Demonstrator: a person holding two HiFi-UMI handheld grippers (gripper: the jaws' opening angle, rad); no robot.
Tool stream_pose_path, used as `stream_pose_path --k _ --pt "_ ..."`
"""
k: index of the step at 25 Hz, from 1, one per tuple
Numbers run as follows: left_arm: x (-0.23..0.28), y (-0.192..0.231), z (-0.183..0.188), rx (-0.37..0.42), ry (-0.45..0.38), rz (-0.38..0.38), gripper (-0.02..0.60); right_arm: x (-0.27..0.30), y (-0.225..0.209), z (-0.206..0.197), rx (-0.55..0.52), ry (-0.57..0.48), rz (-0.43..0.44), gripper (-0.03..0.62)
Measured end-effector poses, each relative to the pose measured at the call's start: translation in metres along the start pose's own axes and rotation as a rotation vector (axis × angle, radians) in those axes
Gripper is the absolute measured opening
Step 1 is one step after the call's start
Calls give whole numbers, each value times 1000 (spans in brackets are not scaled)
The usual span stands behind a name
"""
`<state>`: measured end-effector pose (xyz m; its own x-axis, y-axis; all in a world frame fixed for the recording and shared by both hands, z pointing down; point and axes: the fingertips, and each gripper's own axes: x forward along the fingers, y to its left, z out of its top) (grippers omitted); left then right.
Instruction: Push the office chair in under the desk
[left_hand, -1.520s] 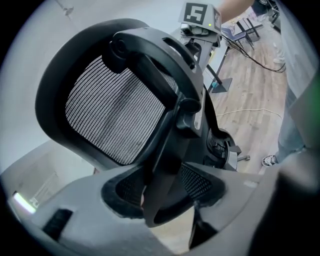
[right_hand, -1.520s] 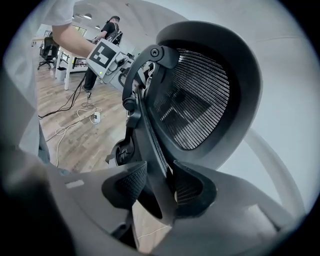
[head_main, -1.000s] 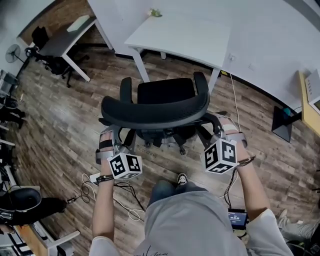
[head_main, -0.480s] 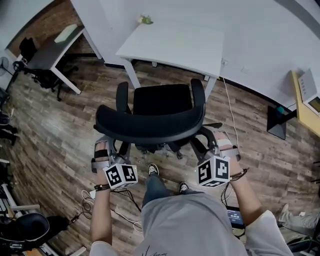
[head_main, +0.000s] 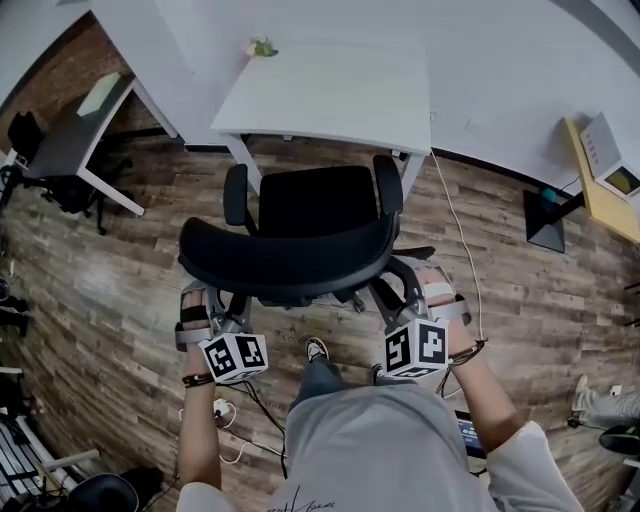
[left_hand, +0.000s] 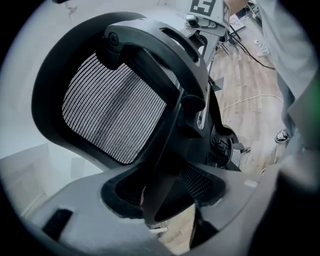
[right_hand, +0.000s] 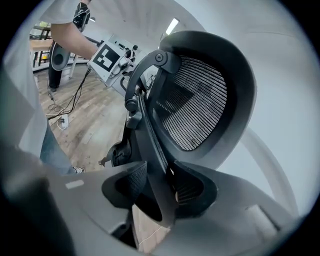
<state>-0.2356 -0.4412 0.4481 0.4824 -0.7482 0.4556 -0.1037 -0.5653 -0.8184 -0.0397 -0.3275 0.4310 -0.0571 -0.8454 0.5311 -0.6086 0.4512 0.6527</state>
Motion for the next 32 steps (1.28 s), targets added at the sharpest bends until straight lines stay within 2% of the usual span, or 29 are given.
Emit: stream_pose_path --k 5,15,32 --pt "25 20 -15 18 -12 -20 232 23 -8 14 21 25 -27 170" --pt "62 49 -37 50 -86 -52 232 57 -15 35 81 102 -69 175" --pt "102 80 -55 66 -151 -76 236 92 -28 54 131 159 -98 175"
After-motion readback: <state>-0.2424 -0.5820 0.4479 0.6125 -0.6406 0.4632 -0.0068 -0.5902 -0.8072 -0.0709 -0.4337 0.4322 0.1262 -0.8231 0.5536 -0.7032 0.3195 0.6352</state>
